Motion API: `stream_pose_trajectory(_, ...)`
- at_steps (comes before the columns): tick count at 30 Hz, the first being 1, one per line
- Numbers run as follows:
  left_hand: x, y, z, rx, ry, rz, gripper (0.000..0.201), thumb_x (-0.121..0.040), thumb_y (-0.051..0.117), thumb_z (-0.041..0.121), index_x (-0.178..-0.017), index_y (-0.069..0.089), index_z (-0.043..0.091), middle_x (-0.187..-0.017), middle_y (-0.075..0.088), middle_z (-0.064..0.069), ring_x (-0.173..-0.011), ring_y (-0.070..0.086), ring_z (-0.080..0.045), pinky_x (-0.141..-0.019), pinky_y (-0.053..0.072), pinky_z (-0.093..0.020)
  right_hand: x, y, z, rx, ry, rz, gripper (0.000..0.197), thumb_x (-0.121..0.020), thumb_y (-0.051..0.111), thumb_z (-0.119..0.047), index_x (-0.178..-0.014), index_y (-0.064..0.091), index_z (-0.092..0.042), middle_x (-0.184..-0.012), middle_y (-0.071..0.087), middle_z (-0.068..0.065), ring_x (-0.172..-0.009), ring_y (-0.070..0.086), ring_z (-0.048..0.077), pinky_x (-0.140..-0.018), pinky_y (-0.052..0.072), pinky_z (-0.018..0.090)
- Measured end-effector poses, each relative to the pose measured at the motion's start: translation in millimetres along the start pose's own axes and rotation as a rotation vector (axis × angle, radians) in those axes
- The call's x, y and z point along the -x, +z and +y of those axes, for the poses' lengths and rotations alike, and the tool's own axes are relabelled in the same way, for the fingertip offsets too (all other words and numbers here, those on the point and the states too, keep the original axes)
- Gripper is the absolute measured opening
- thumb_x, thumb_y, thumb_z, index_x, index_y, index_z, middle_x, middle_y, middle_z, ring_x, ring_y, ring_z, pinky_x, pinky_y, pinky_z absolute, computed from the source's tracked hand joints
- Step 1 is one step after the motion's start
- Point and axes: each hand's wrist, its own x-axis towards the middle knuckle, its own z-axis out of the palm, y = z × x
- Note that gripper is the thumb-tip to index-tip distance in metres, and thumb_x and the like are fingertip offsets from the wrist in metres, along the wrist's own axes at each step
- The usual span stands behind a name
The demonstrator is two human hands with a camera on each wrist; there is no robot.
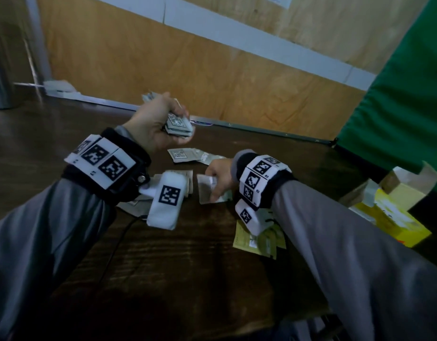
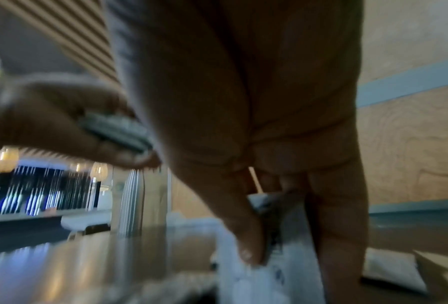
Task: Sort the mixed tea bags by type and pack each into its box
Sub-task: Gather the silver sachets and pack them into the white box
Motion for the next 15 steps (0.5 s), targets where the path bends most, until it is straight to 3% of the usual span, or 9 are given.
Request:
stream_pose_trajectory(2,-3.2,-2.8,-1.3,-0.137,0.047,0.019,0.058,-0.087,0.036,-0.011,-0.126,0.036,0.032,-0.093,0.051,-0.005,-0.079,0.052,-0.016,-0.066,0.048,-0.036,6.5,-6.7,3.4,0.03,0.047,0.108,0.025,-0.086,0.065,-0.017,-0.108,0.062,-0.005,-0.089,0.058,0.002,-0.087,0.057,0.019,-0.068,0.048,0.027)
stream_pose_trajectory(4,-3.2,-3.3,-1.7,-0.282,0.106,0.086,0.062,-0.088,0.044,-0.009,-0.136,0.037,0.029,-0.106,0.052,-0.008,-0.084,0.053,-0.019,-0.062,0.049,-0.035,19.1,-18.4,7.4,-0.069,0.127,0.297,0.025,-0.088,0.062,-0.017,-0.11,0.06,-0.006,-0.092,0.06,0.004,-0.087,0.06,0.018,-0.066,0.05,0.026)
stream_pose_trajectory(5,-3.9,-3.2,-2.6,-0.321,0.126,0.121,0.057,-0.09,0.048,-0.005,-0.136,0.038,0.027,-0.105,0.054,-0.008,-0.082,0.054,-0.018,-0.06,0.048,-0.033,24.7,-24.5,10.6,-0.205,0.159,0.459,0.024,-0.087,0.065,-0.017,-0.108,0.06,-0.008,-0.095,0.061,0.004,-0.085,0.06,0.017,-0.066,0.051,0.027)
stream_pose_trajectory(7,-5.6,-3.4,-7.2,-0.336,0.134,0.145,0.043,-0.094,0.056,0.009,-0.132,0.042,0.022,-0.094,0.056,-0.006,-0.072,0.055,-0.015,-0.056,0.048,-0.029,36.5,-34.4,10.6,-0.537,0.128,0.835,0.013,-0.081,0.071,-0.015,-0.088,0.06,-0.015,-0.091,0.062,0.002,-0.079,0.06,0.015,-0.065,0.052,0.027)
stream_pose_trajectory(9,-7.1,-2.5,-14.0,-0.388,0.104,0.087,0.038,-0.092,0.061,0.03,-0.125,0.047,0.016,-0.089,0.058,-0.007,-0.068,0.057,-0.016,-0.05,0.05,-0.025,41.9,-40.1,3.6,-0.702,-0.016,1.131,0.024,-0.075,0.077,-0.013,-0.068,0.055,-0.022,-0.074,0.06,-0.005,-0.069,0.059,0.01,-0.061,0.051,0.026)
stream_pose_trajectory(11,-4.7,1.1,-18.4,-0.461,0.038,-0.042,0.039,-0.092,0.053,0.049,-0.11,0.058,0.015,-0.085,0.064,-0.006,-0.067,0.061,-0.019,-0.05,0.051,-0.025,41.4,-41.9,-10.6,-0.693,-0.167,1.199,0.019,-0.074,0.078,-0.014,-0.065,0.063,-0.021,-0.063,0.057,-0.012,-0.058,0.052,0.003,-0.057,0.046,0.022)
stream_pose_trajectory(13,-2.2,4.7,-17.9,-0.511,-0.025,-0.156,0.052,-0.091,0.037,0.063,-0.09,0.063,0.018,-0.072,0.066,-0.002,-0.061,0.063,-0.017,-0.053,0.052,-0.026,37.7,-40.8,-25.9,-0.699,-0.283,1.122,0.003,-0.08,0.073,-0.014,-0.077,0.074,-0.014,-0.062,0.06,-0.013,-0.057,0.055,0.003,-0.061,0.049,0.026)
stream_pose_trajectory(15,-0.7,6.1,-12.2,-0.494,-0.039,-0.185,0.061,-0.091,0.033,0.066,-0.078,0.062,0.013,-0.062,0.063,-0.004,-0.053,0.062,-0.017,-0.053,0.052,-0.027,35.1,-39.2,-37.2,-0.654,-0.357,0.978,0.01,-0.085,0.066,-0.01,-0.088,0.075,-0.01,-0.065,0.063,-0.012,-0.057,0.057,0.002,-0.063,0.05,0.026)
